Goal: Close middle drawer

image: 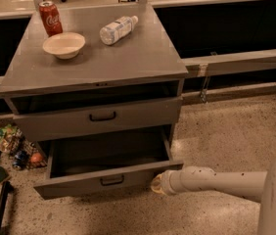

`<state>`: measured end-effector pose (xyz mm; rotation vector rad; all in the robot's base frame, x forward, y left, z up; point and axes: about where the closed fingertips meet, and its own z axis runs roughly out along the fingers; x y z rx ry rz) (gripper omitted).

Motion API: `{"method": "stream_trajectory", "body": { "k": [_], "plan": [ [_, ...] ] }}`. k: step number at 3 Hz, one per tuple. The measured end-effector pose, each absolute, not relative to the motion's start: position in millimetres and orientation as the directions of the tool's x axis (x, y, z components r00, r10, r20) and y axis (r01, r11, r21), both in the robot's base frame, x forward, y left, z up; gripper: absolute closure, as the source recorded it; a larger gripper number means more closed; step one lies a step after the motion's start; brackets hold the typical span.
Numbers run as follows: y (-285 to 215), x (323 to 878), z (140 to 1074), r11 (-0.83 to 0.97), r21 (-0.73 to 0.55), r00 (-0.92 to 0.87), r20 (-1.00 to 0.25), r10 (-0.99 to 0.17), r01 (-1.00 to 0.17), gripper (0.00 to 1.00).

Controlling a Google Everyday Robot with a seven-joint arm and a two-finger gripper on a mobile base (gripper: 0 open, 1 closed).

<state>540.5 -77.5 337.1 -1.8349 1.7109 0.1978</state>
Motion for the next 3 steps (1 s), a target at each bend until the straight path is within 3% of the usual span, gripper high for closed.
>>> {"method": "stream_trajectory", "body": {
  "k": [3],
  "plan": [
    [-74, 605, 322, -0.019, -0.444, 0.241, -0.451, -0.859, -0.896, 1.00]
  ]
}}
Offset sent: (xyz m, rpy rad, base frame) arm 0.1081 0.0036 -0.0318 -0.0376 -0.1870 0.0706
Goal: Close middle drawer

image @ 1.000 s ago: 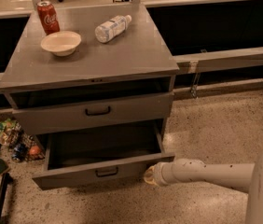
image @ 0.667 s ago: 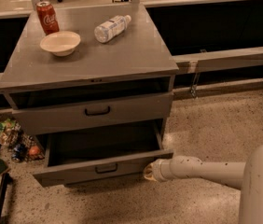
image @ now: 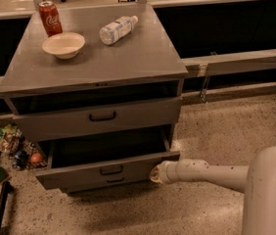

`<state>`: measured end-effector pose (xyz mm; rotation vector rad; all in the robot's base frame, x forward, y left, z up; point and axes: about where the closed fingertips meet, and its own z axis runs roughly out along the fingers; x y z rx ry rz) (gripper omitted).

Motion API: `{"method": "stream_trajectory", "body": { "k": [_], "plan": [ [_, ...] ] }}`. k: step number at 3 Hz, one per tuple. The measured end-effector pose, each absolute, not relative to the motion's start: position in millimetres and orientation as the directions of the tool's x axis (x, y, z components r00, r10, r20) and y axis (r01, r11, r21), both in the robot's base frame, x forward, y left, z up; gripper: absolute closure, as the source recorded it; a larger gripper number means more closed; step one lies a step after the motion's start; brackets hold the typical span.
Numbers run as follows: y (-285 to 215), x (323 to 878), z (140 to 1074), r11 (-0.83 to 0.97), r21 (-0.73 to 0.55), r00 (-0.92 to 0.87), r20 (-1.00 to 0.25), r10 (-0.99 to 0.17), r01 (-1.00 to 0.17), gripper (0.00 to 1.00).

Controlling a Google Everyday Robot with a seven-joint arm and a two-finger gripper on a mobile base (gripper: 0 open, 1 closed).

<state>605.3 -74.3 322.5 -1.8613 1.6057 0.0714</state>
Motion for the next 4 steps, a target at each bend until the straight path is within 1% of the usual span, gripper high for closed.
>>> {"method": "stream_trajectory", "body": {
  "k": [1, 3, 4],
  "plan": [
    [-74, 608, 323, -0.020, -0.449, 0.245, -0.448, -0.860, -0.893, 1.00],
    [-75, 648, 346, -0.044, -0.558, 0.309, -0.390, -0.867, -0.829, 1.00],
    [-75, 655, 352, -0.046, -0.577, 0.319, -0.381, -0.868, -0.815, 1.00]
  ]
}}
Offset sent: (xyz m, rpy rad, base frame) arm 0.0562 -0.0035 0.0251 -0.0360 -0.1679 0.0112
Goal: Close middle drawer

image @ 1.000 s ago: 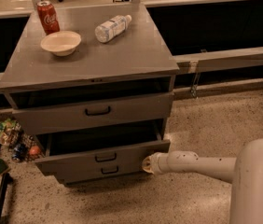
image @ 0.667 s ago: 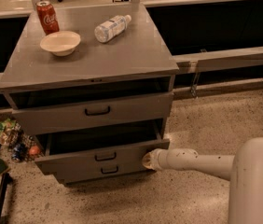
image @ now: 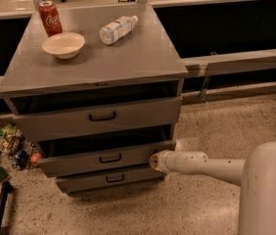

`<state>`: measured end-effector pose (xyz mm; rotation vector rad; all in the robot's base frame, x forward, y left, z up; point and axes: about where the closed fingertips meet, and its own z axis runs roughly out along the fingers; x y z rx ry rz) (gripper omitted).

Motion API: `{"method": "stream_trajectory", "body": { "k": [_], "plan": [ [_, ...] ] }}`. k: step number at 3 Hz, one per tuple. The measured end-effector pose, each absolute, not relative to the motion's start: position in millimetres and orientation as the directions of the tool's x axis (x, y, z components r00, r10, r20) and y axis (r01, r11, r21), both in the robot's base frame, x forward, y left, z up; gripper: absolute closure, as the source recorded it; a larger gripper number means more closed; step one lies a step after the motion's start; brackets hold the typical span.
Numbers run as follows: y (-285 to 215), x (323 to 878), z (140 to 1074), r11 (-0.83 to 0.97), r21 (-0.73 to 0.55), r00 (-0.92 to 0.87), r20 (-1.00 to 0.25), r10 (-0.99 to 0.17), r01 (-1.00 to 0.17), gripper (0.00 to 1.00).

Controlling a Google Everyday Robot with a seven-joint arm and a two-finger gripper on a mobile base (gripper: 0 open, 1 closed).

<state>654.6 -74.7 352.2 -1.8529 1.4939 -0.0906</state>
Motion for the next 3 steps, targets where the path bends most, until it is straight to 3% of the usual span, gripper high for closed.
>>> {"method": "stream_trajectory", "body": {
  "k": [3],
  "plan": [
    [-68, 678, 355, -0.044, -0.615, 0.338, -0.370, -0.865, -0.787, 1.00]
  ]
}}
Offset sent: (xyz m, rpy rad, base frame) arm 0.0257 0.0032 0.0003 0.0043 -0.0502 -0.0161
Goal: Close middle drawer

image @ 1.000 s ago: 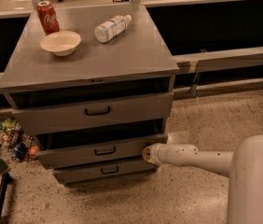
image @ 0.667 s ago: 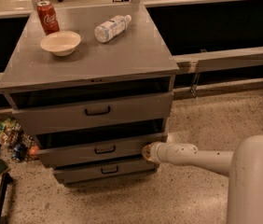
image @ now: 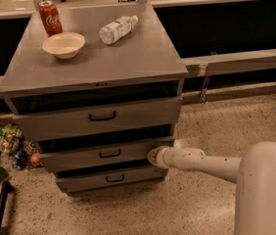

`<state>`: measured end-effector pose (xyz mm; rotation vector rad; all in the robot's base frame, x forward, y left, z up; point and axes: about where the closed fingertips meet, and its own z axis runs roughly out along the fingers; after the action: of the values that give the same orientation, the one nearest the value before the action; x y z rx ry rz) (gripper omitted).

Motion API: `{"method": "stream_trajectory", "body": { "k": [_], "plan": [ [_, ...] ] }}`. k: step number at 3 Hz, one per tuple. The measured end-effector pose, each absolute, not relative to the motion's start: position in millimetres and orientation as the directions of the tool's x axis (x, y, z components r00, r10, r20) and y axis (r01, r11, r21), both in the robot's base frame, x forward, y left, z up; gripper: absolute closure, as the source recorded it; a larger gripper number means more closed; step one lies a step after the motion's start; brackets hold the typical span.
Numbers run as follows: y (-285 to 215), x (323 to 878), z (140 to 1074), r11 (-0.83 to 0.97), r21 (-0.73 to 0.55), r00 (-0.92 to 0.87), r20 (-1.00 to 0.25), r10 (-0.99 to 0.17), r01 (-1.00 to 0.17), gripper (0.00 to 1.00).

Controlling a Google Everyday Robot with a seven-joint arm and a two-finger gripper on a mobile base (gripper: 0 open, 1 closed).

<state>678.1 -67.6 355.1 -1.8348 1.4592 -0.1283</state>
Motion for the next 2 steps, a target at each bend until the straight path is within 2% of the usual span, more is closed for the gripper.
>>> {"method": "stream_trajectory", "body": {
  "k": [1, 2],
  "plan": [
    [-66, 685, 355, -0.032, -0.616, 0.338, -0.387, -0.858, -0.787, 1.00],
    [-80, 696, 372, 0.050, -0.604, 0.303, -0.467, -0.831, -0.795, 1.00]
  ]
}}
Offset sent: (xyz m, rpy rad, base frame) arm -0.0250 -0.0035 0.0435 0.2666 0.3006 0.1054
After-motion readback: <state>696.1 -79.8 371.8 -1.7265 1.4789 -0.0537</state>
